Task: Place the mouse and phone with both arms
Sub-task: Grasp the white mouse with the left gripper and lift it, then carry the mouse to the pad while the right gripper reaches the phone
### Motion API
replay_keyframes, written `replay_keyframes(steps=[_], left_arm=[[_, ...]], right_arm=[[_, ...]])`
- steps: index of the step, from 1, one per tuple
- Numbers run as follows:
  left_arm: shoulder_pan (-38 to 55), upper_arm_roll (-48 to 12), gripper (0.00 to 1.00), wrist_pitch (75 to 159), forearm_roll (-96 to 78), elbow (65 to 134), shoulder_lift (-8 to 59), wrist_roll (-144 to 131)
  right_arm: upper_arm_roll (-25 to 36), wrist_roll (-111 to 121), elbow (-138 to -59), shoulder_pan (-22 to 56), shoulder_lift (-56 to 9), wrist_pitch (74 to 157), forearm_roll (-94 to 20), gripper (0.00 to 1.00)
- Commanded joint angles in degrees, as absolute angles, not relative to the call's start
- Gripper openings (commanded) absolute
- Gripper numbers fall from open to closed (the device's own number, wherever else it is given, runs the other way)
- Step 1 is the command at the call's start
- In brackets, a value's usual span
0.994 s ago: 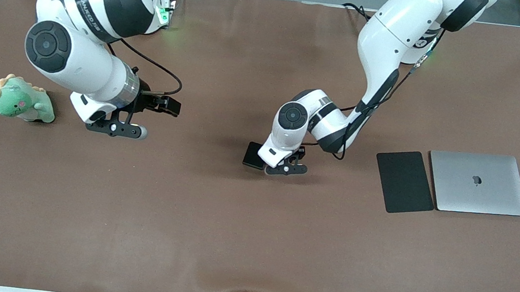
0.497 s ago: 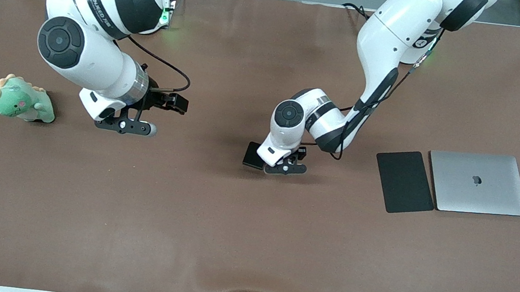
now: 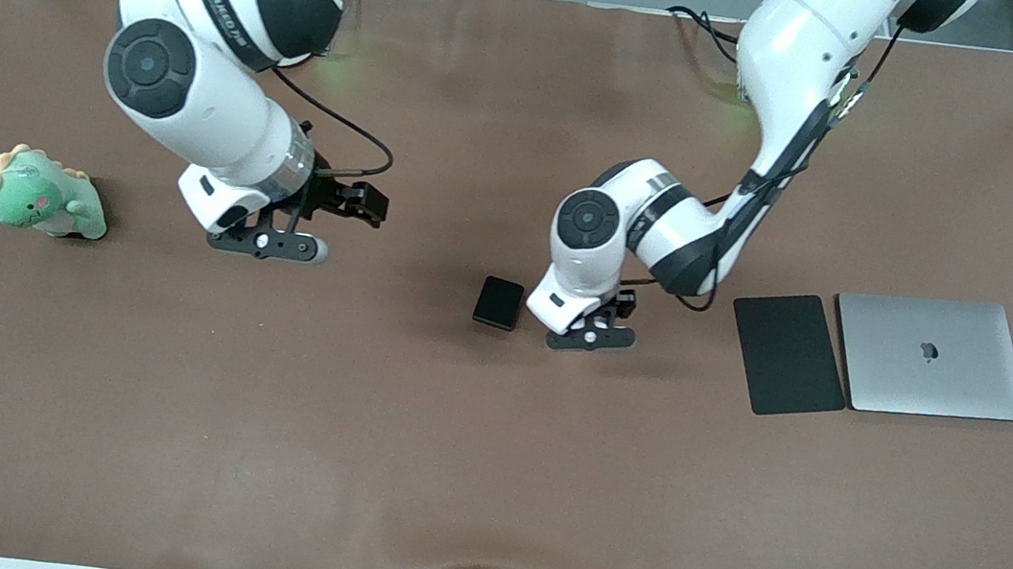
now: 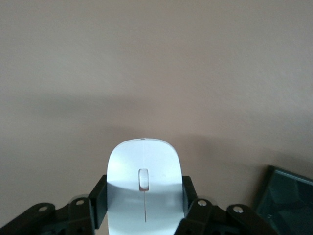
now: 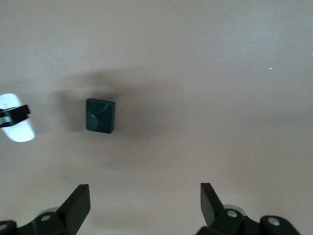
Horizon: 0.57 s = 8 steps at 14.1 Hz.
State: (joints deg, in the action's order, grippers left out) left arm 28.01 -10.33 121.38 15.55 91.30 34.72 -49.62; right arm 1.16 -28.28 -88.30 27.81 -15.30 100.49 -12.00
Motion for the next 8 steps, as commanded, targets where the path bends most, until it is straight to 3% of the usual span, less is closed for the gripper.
replay_keyframes(steps=[1, 8], left_arm=[[23.1, -10.5, 0.50, 121.6, 16.7, 100.2, 26.7, -43.0], [10.0, -10.7, 0.50, 122.5, 18.1, 112.5, 18.8, -30.7]], right_arm=[[1.6, -32.2, -88.0, 31.0, -17.9, 104.2, -11.8, 1.00], [1.5, -38.9, -88.0, 36.3, -24.7, 112.8, -11.8, 1.00]])
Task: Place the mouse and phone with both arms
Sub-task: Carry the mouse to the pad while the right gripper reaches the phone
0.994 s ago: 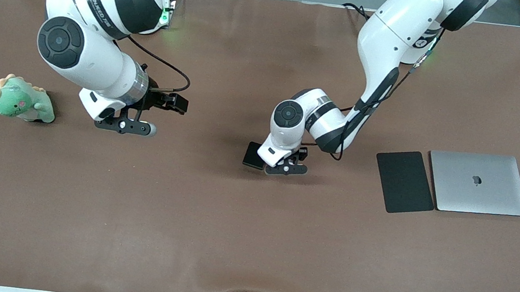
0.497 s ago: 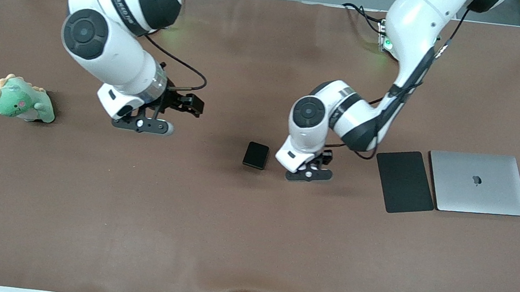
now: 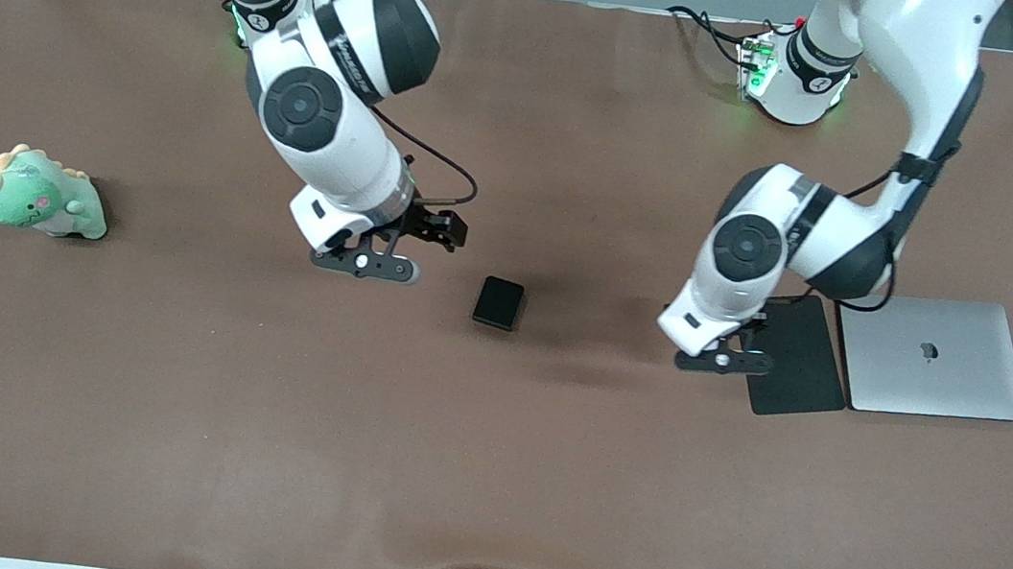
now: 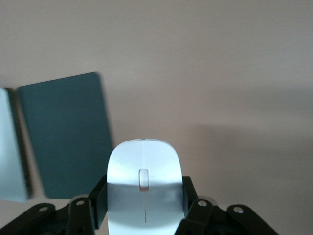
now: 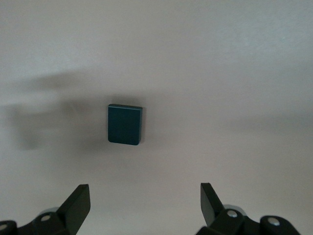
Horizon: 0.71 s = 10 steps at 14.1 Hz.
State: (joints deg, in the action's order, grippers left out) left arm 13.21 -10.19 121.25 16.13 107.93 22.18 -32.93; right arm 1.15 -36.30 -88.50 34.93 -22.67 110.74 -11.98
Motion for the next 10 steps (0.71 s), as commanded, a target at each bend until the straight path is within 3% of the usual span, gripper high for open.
replay_keyframes(steps=[1, 10], left_arm=[[8.1, -10.7, 0.50, 123.3, 19.2, 113.5, 18.3, -29.5], [-2.5, -10.9, 0.52, 142.4, 20.0, 122.4, 22.1, -23.9]], right_arm=[[1.5, -39.9, -88.0, 37.4, -25.9, 114.5, -11.7, 1.00], [1.8, -44.5, -85.2, 42.2, -37.1, 124.9, -11.2, 1.00]])
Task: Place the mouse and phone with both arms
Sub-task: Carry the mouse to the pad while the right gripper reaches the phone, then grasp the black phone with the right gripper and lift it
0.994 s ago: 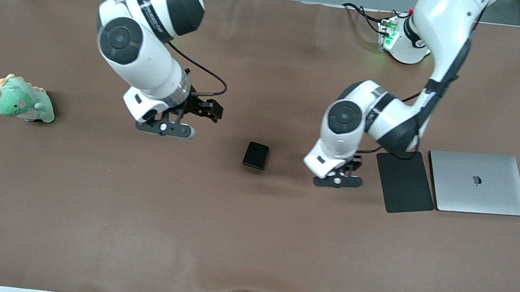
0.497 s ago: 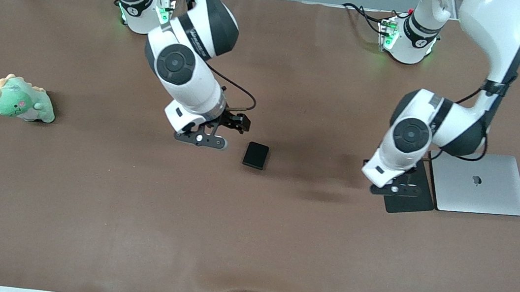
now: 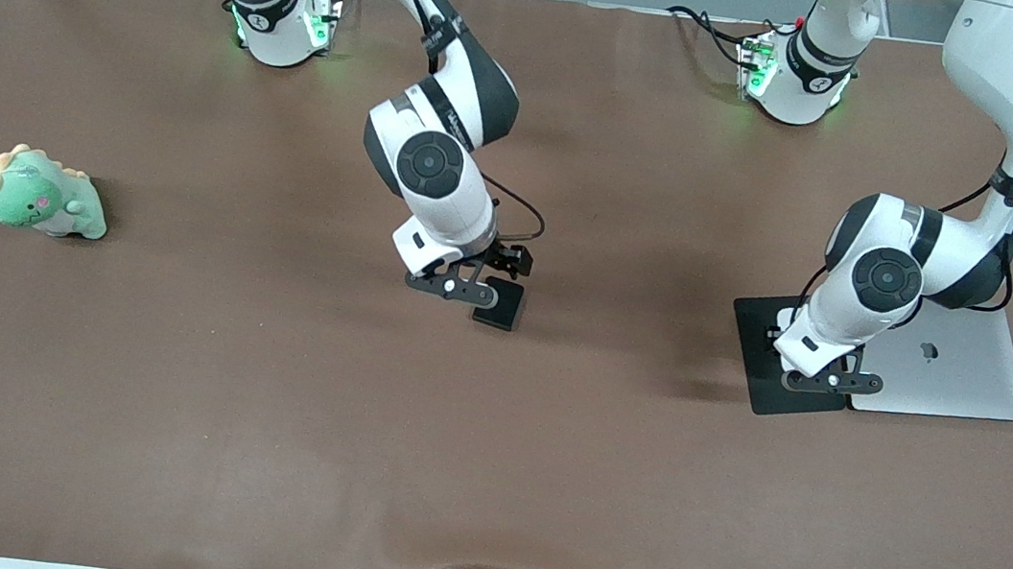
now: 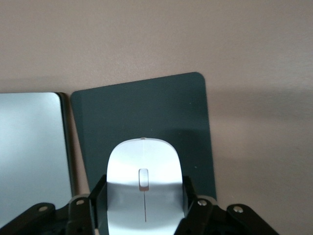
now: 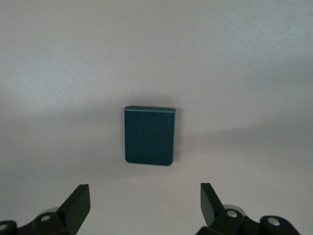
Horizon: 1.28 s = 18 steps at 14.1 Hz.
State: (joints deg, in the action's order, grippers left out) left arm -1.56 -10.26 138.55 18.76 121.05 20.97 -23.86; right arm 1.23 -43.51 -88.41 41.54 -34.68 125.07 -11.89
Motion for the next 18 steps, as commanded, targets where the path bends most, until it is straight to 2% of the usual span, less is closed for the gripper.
replay_keyframes(steps=[1, 5, 11, 18], left_arm=[[-2.5, -10.8, 0.52, 143.3, 20.0, 122.4, 22.9, -23.8], [-3.2, -10.7, 0.51, 144.8, 20.6, 122.3, 24.7, -23.6], [-4.0, -10.5, 0.52, 146.6, 21.4, 122.3, 25.8, -23.6], [-5.3, -10.5, 0.53, 146.8, 22.5, 121.7, 25.8, -23.6]], right_arm=[[1.8, -44.5, -84.4, 42.3, -38.4, 125.0, -11.2, 1.00], [1.9, -45.4, -79.4, 42.3, -45.9, 130.2, -11.2, 1.00], [1.9, -49.3, -78.8, 43.9, -47.9, 129.9, -0.9, 1.00], [1.8, -56.8, -76.8, 43.1, -50.7, 129.9, -1.4, 1.00]])
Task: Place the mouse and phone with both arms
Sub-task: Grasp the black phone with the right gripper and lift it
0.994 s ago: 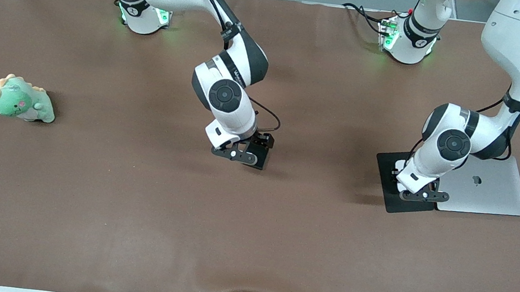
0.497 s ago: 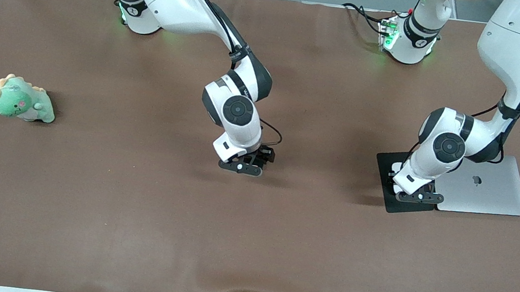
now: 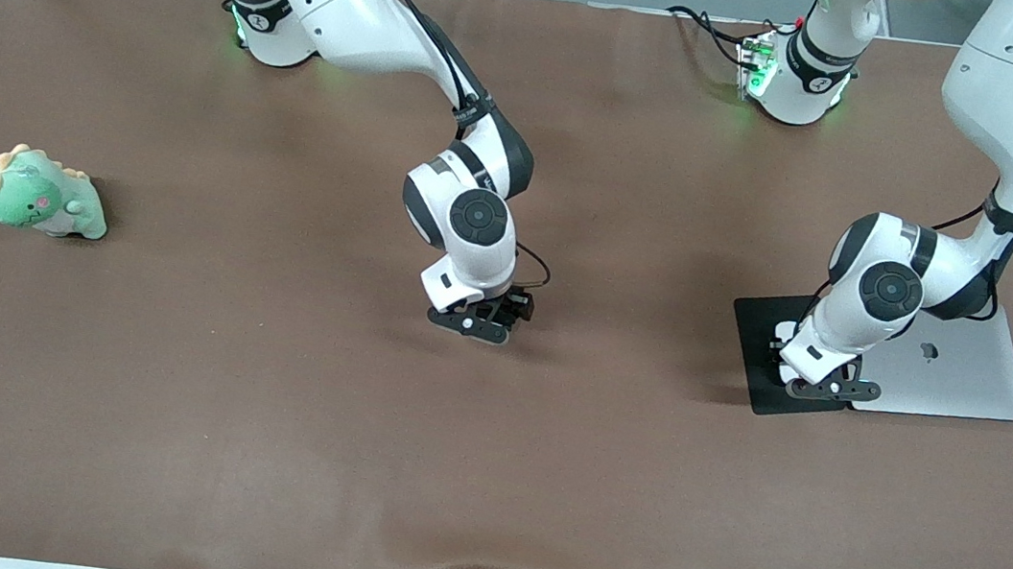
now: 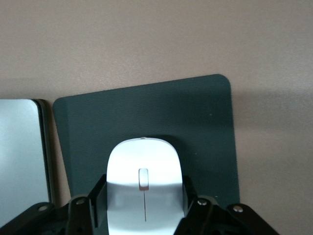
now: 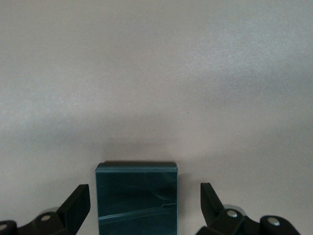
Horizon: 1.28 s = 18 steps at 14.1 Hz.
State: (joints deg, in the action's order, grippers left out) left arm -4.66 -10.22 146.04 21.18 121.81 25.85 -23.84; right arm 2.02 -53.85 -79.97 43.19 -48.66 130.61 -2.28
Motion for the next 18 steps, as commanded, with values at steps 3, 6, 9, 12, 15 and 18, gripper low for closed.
replay_keyframes(steps=[3, 6, 9, 12, 15, 18], left_arm=[[-5.4, -10.5, 0.74, 146.8, 22.5, 121.7, 25.7, -23.6], [-6.6, -10.7, 1.00, 146.8, 22.5, 121.7, 25.2, -23.6], [-6.4, -11.1, 1.00, 146.6, 22.5, 121.6, 24.1, -24.2], [-6.4, -13.3, 1.00, 144.3, 21.7, 121.5, 20.0, -24.5], [-6.4, -16.9, 1.00, 133.7, 21.6, 117.3, 15.4, -24.1], [-6.4, -19.7, 1.00, 119.8, 18.1, 109.5, 12.7, -23.6]], right_arm=[[1.8, -60.2, -75.2, 43.2, -51.9, 129.9, -1.5, 1.00], [1.8, -60.6, -74.7, 43.7, -52.6, 130.1, -1.5, 1.00], [1.8, -60.6, -74.8, 44.0, -53.0, 130.2, -1.1, 1.00], [1.8, -60.6, -74.8, 44.0, -53.6, 130.3, -1.0, 1.00], [1.8, -60.4, -74.8, 43.9, -53.8, 130.3, -1.0, 0.95], [1.8, -60.1, -75.0, 43.6, -53.9, 130.4, -0.9, 0.35]])
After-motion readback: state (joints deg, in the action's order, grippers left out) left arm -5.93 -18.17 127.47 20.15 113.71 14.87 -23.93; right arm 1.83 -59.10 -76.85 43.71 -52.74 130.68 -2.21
